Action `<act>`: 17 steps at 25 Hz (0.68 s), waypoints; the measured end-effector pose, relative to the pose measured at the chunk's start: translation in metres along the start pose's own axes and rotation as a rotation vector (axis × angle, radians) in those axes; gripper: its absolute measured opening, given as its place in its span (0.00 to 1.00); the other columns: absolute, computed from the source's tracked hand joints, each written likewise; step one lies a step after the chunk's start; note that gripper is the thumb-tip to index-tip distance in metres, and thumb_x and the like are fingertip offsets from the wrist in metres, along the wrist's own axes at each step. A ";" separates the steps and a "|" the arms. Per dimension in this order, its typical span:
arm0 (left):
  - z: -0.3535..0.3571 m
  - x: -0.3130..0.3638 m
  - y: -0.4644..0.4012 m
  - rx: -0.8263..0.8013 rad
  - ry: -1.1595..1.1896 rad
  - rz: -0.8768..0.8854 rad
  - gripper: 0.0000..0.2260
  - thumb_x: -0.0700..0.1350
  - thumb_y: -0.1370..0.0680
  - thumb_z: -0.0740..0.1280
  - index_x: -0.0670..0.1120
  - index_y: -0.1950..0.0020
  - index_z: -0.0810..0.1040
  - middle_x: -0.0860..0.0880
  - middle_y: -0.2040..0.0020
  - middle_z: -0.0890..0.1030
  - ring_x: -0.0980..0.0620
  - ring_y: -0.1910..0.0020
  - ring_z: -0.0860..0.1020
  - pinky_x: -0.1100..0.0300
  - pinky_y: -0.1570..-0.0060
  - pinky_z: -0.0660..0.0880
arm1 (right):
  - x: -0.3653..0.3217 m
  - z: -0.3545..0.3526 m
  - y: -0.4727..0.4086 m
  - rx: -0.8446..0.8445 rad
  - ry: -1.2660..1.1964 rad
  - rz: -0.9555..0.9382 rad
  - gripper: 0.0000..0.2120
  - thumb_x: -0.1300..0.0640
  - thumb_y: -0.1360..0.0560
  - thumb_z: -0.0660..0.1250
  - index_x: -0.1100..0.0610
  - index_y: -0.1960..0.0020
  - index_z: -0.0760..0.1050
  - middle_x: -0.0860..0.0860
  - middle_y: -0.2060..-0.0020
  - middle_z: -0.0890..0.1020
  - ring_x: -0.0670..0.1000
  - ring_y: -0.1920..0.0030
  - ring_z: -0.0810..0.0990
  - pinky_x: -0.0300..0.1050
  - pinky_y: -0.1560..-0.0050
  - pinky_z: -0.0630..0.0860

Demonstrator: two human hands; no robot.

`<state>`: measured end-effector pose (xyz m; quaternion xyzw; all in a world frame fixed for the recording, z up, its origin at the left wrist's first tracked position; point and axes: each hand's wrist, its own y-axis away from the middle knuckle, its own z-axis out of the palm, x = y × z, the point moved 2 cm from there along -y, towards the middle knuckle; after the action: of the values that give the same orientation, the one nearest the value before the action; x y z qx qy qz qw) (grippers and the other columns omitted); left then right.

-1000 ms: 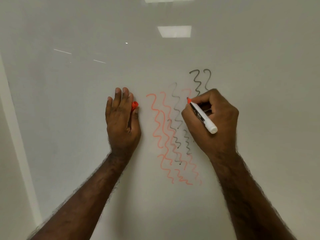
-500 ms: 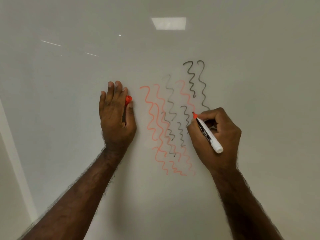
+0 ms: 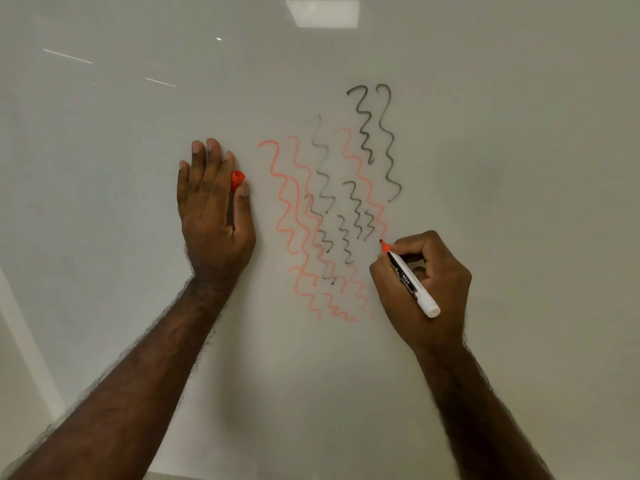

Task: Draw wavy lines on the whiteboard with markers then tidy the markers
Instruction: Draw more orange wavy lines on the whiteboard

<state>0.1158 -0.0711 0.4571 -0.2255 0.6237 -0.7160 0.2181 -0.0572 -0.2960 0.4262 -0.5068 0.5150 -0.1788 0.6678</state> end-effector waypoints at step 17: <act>-0.002 0.002 0.012 -0.051 -0.014 0.012 0.18 0.35 0.15 0.61 0.33 0.25 0.70 0.33 0.23 0.69 0.33 0.21 0.64 0.34 0.22 0.60 | 0.014 0.001 0.031 -0.052 -0.032 0.024 0.07 0.64 0.28 0.76 0.58 0.55 0.79 0.47 0.64 0.82 0.48 0.64 0.81 0.47 0.63 0.79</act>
<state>0.1134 -0.0718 0.4453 -0.2321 0.6414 -0.6971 0.2208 -0.0595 -0.2933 0.3921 -0.5204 0.5149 -0.1494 0.6646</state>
